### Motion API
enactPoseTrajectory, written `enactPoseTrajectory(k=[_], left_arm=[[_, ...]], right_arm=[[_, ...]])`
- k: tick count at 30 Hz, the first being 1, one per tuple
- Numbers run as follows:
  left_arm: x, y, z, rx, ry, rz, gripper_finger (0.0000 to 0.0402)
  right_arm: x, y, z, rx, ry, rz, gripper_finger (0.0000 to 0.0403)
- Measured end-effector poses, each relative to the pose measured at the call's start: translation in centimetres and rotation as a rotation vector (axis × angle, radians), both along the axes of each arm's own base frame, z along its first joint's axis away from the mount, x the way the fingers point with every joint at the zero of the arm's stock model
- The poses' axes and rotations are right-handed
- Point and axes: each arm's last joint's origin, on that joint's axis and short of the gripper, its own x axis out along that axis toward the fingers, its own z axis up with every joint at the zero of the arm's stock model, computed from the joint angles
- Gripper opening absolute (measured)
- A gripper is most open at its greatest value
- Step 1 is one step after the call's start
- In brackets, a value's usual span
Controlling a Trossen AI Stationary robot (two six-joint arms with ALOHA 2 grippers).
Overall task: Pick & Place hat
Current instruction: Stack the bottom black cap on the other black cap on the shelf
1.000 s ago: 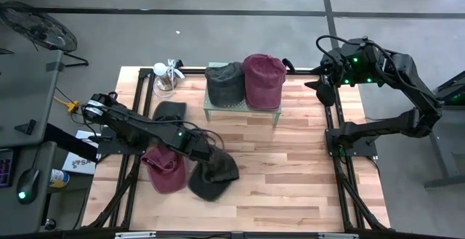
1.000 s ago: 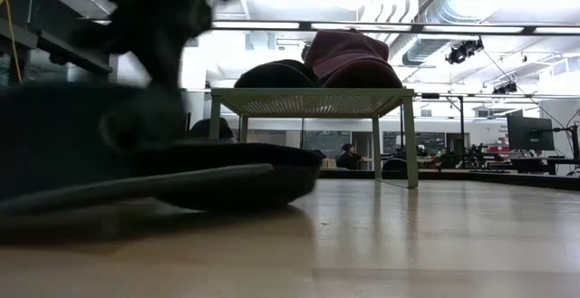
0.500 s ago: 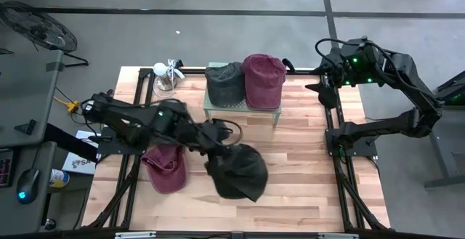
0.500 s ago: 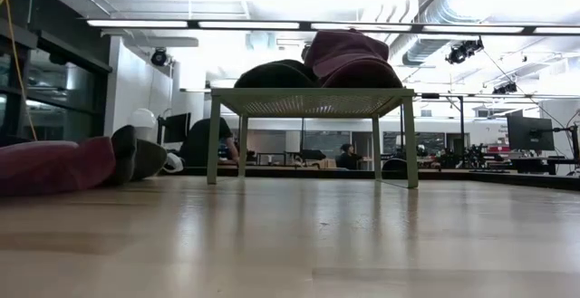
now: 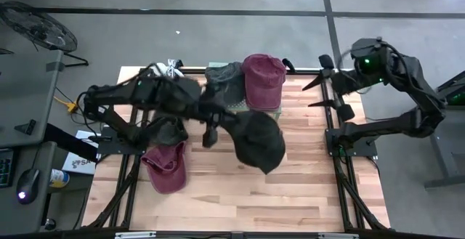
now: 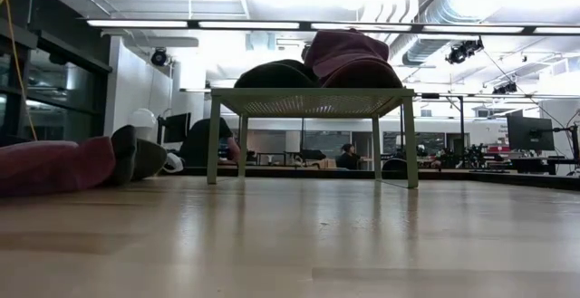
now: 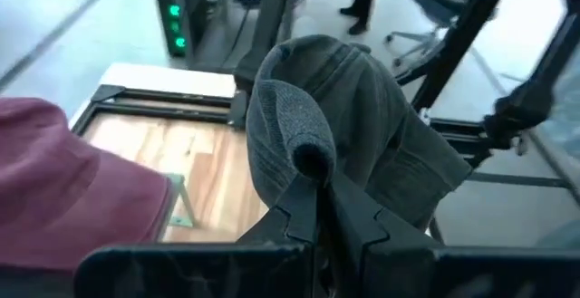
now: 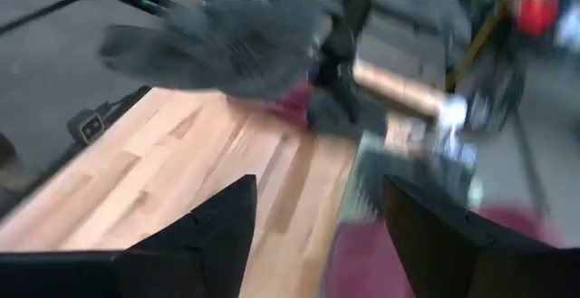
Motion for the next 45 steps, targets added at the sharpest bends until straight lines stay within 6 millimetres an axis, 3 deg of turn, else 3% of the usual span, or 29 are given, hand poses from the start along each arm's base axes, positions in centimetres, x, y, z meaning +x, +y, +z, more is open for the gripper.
enactPoseTrajectory(k=[8, 19, 30, 45], left_arm=[[1.7, 4.7, 0.4, -0.117, -0.094, -0.179, 0.0003], [4.5, 8.7, -1.1, -0.300, -0.107, -0.206, 0.0003], [6.3, 8.9, -1.4, -0.357, -0.158, -0.254, 0.0003], [6.3, 8.9, -1.2, -0.389, -0.169, -0.234, 0.0003]], right_arm=[[0.5, 1.3, 1.2, -0.240, -0.175, 0.178, 0.0209], [1.1, 2.8, 1.8, -0.575, -0.230, 0.155, 0.0201], [1.8, 4.8, 1.5, -0.742, -0.213, 0.205, 0.0201], [3.6, 7.6, 0.9, -0.807, -0.198, 0.240, 0.0164]])
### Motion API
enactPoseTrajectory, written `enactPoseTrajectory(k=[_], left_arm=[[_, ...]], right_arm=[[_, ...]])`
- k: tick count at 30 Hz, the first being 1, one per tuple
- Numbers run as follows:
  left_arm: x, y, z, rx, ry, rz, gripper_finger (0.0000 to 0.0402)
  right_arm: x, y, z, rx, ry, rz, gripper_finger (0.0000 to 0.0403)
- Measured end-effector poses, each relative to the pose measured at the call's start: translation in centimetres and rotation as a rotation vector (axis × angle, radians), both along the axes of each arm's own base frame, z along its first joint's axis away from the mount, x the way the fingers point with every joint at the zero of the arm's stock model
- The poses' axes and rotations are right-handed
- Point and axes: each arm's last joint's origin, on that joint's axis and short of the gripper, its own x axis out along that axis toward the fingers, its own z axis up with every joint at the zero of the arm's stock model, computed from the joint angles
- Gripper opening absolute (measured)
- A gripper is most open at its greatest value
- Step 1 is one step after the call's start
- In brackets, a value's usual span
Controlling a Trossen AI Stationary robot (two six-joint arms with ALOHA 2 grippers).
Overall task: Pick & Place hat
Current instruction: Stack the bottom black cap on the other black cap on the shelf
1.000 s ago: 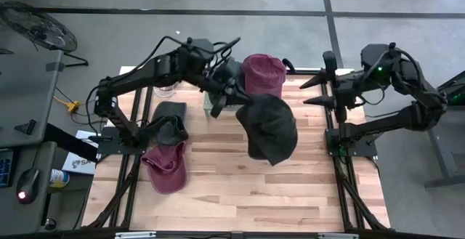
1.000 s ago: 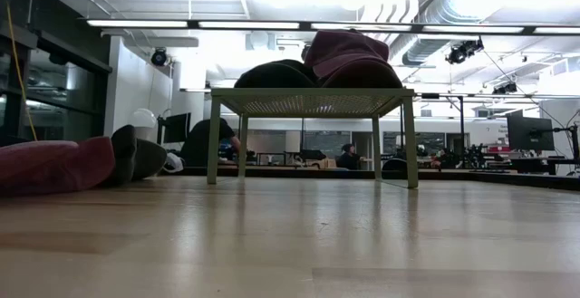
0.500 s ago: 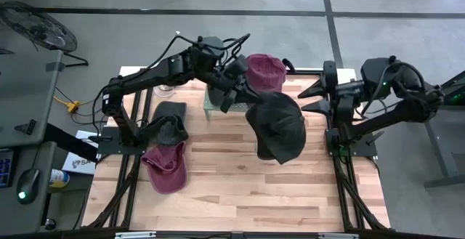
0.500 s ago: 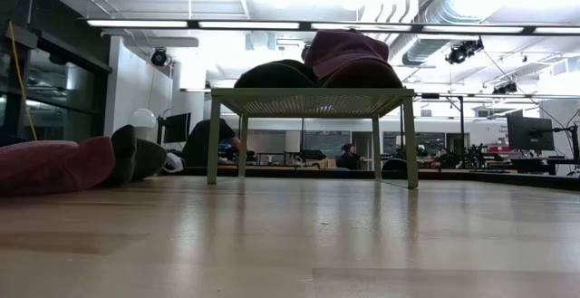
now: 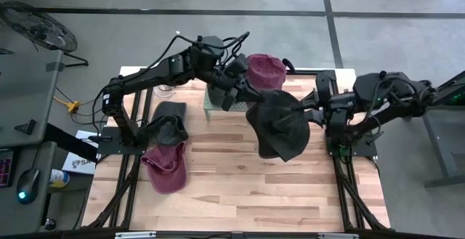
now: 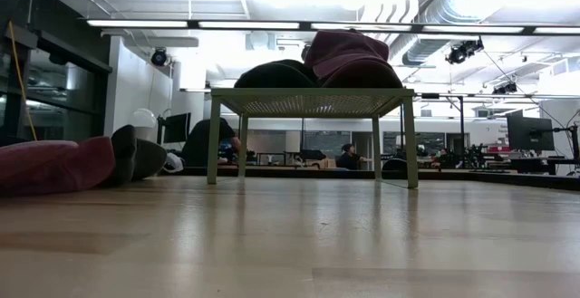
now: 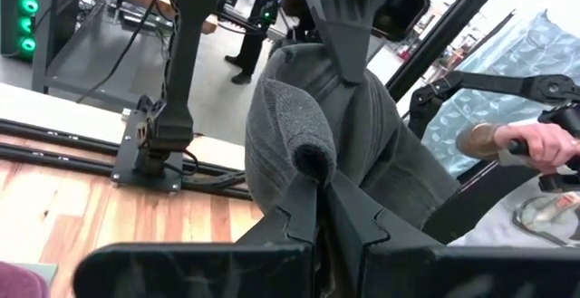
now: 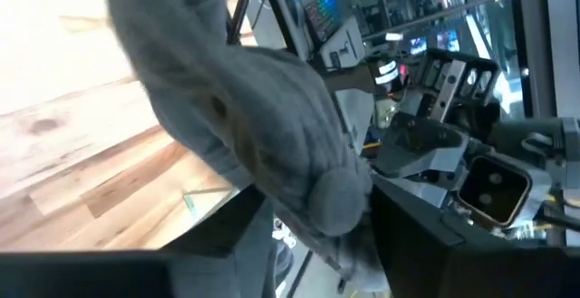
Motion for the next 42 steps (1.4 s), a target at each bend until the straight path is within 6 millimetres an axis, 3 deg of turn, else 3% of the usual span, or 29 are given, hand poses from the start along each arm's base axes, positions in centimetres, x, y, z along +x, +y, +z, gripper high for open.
enactPoseTrajectory(k=[12, 19, 29, 32, 36, 42], left_arm=[[0.0, 0.0, 0.0, 0.002, 0.000, 0.016, 0.0015], [0.1, 0.1, 0.0, 0.105, -0.030, 0.065, 0.0041], [-0.2, 0.3, 0.4, 0.196, -0.075, 0.117, 0.0214], [-0.6, -0.2, 1.3, 0.211, -0.127, 0.111, 0.0248], [-1.7, -1.5, 2.5, 0.303, -0.194, 0.138, 0.0258], [-2.9, -4.4, 3.7, 0.487, -0.229, 0.316, 0.0259]], right_arm=[[-0.1, 0.2, 0.1, 0.292, 0.001, -0.149, 0.0012], [-0.2, 0.2, -0.1, 0.423, 0.025, -0.198, 0.0007], [-0.2, 0.1, -0.3, 0.542, 0.046, -0.254, 0.0003], [-0.2, 0.1, -0.3, 0.597, 0.044, -0.280, 0.0003], [0.2, 0.2, -0.5, 0.661, 0.046, -0.330, 0.0002], [2.3, 0.5, -1.2, 0.671, 0.017, -0.478, 0.0002]])
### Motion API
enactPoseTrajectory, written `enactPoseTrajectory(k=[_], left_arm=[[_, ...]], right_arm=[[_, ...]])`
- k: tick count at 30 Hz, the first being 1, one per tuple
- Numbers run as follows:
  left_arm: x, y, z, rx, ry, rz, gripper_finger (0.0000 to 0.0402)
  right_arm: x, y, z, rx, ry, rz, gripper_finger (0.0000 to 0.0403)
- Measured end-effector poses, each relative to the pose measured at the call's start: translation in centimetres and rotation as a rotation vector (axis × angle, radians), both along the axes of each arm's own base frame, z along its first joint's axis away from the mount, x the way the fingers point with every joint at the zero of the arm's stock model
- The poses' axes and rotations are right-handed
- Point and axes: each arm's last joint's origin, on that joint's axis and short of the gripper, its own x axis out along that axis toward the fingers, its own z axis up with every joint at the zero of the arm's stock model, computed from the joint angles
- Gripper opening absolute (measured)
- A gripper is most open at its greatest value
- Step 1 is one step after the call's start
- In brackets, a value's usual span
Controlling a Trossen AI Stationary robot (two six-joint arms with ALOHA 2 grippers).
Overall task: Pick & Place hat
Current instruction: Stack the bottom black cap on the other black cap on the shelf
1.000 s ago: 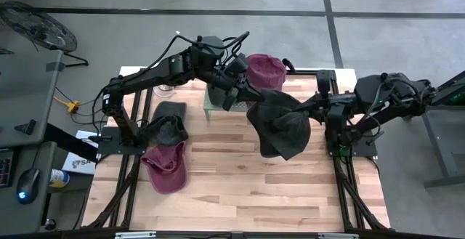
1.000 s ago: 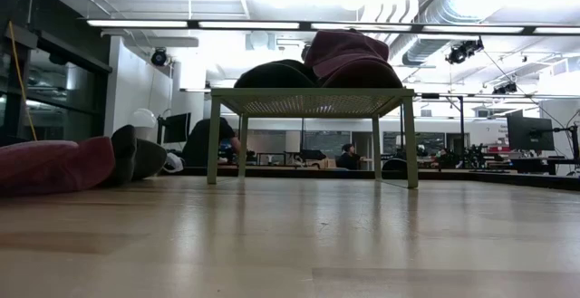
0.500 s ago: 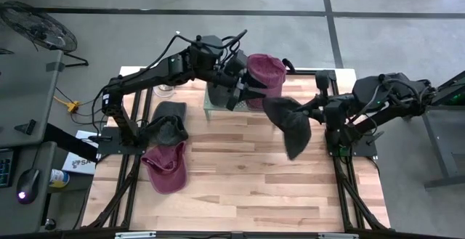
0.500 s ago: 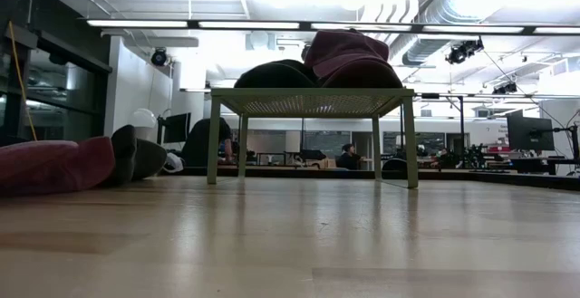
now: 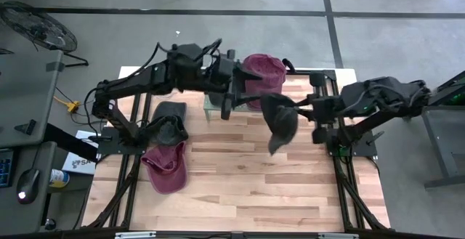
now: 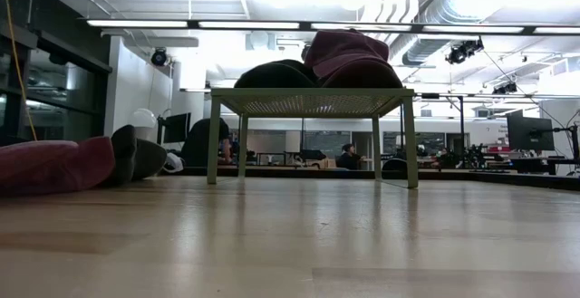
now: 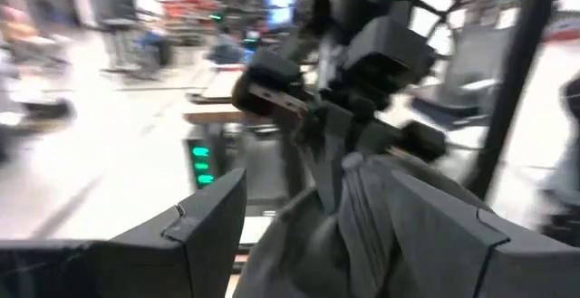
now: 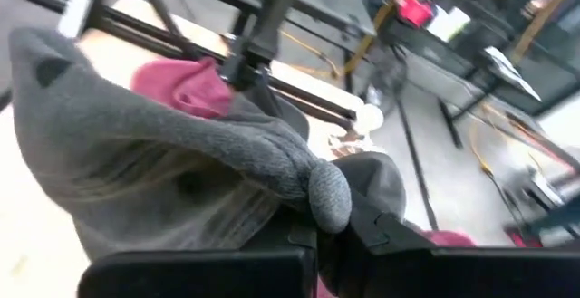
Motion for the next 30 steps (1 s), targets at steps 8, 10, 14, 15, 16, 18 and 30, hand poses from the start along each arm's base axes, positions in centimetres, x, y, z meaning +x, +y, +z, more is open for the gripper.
enactPoseTrajectory(k=[8, 10, 14, 15, 16, 18, 30], left_arm=[[-0.3, -3.6, -0.1, 0.088, 0.017, 0.196, 0.0259], [-0.4, -4.5, -0.2, 0.092, 0.030, 0.207, 0.0259], [-0.8, -6.6, -0.1, 0.090, 0.020, 0.204, 0.0259], [-0.9, -7.1, -0.1, 0.090, 0.019, 0.206, 0.0259], [-1.0, -7.6, -0.1, 0.091, 0.022, 0.210, 0.0259], [-1.2, -8.4, -0.2, 0.095, 0.027, 0.233, 0.0259], [0.4, -11.1, -3.4, 0.106, 0.173, 0.404, 0.0259]], right_arm=[[3.6, 0.4, 1.0, 0.090, -0.047, -0.265, 0.0001], [4.2, 0.3, 1.3, 0.103, -0.054, -0.320, 0.0001], [5.7, -0.1, 1.5, 0.104, -0.051, -0.381, 0.0001], [6.2, -0.2, 1.4, 0.102, -0.047, -0.389, 0.0001], [6.6, -0.3, 1.3, 0.102, -0.044, -0.397, 0.0001], [7.3, -0.5, 1.0, 0.100, -0.031, -0.405, 0.0001], [8.8, -0.9, 0.7, 0.126, -0.038, -0.399, 0.0001]])
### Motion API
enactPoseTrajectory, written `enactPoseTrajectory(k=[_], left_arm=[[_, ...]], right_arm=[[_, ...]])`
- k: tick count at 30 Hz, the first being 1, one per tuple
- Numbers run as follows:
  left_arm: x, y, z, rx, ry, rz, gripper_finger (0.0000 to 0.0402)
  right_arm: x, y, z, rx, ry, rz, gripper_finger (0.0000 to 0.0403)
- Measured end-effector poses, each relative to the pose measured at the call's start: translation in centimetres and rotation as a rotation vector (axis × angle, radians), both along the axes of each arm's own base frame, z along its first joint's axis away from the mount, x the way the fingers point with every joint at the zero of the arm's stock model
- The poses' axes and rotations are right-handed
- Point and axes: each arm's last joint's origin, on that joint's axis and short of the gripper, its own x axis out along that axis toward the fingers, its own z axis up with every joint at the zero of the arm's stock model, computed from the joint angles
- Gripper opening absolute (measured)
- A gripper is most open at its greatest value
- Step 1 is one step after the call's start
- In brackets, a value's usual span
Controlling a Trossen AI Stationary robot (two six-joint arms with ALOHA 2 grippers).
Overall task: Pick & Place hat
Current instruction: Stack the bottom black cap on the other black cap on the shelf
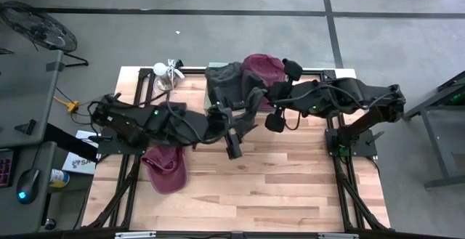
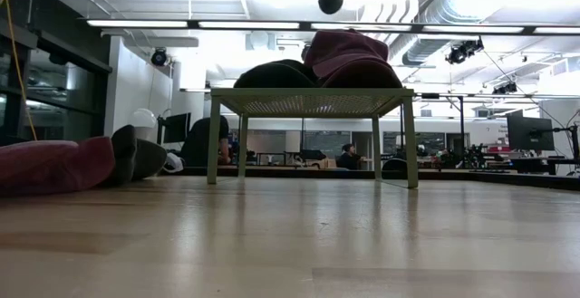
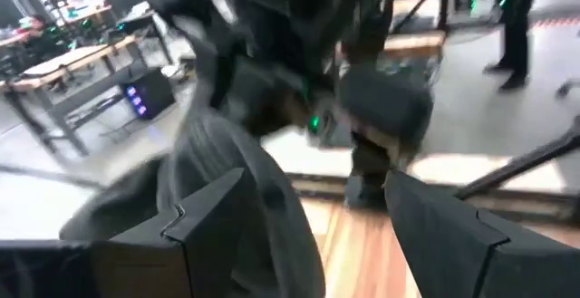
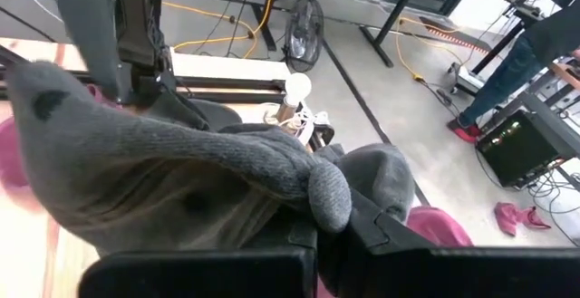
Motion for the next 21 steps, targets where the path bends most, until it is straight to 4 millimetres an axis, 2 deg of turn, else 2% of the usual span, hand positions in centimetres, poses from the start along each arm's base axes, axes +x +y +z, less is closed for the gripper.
enactPoseTrajectory(k=[3, 9, 13, 17, 21], left_arm=[[0.6, -0.6, -1.0, 0.017, 0.038, 0.020, 0.0259], [0.9, -0.5, -2.0, 0.032, 0.075, 0.145, 0.0259], [1.0, -0.5, -2.5, 0.015, 0.095, 0.153, 0.0252], [0.7, -0.5, -2.9, -0.030, 0.109, 0.165, 0.0202], [0.7, -0.4, -3.0, -0.042, 0.113, 0.171, 0.0111]], right_arm=[[0.0, 0.0, 0.0, 0.001, 0.002, 0.002, 0.0001], [-0.1, 0.1, -0.1, 0.005, 0.017, 0.020, 0.0001], [-0.2, 0.1, -0.2, 0.005, 0.025, 0.022, 0.0001], [-0.4, 0.1, 0.0, 0.007, 0.016, 0.024, 0.0001], [-0.7, 0.0, 0.3, 0.008, 0.007, 0.023, 0.0001]])
